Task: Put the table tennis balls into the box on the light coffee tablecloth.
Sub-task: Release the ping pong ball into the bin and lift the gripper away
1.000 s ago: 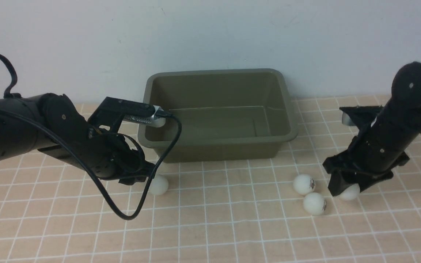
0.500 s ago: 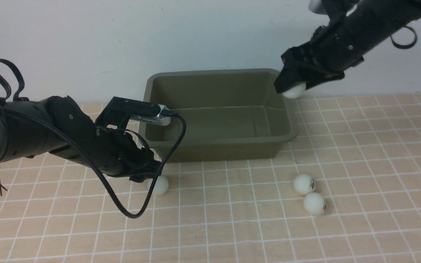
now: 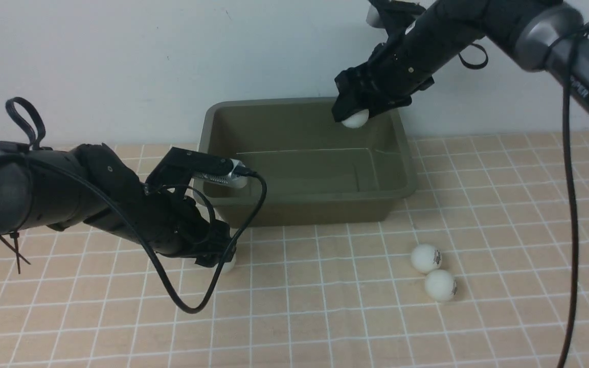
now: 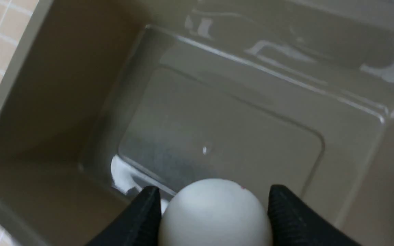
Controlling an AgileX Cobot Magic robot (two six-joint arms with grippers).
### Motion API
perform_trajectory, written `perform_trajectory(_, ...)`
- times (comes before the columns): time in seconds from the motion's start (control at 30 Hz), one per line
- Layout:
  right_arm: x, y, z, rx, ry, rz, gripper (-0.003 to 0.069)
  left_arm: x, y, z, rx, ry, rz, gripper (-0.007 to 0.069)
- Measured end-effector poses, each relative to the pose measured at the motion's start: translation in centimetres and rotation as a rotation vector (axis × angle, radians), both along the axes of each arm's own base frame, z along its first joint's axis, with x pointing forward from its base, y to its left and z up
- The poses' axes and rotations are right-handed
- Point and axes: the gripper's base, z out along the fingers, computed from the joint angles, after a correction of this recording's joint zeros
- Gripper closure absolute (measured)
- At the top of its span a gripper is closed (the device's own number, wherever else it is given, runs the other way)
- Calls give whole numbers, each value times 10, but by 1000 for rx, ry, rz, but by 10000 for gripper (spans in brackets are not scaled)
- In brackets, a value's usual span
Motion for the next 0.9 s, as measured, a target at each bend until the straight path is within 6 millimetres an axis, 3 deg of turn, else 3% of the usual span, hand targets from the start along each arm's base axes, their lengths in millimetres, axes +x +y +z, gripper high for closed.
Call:
perform_trajectory(0.23,4,10,-8,10,-2,16,293,2,0,-11,14,22,-9,176)
perform_trajectory(0.4,8,13,-26,5,24,14,293,4,-1,-20,4,34,-7,176)
perform_trajectory(0.63,12,14,-26,22,-3,-1,293,10,-4,-28,-41,14,28,180)
perform_trajectory(0.83,12,15,-28,27,9,2,293,10,-6,-29,-52,11,19,306)
perform_trajectory(0.9,12,16,-32,32,20,3,293,10,-6,-30,-56,17,17,305)
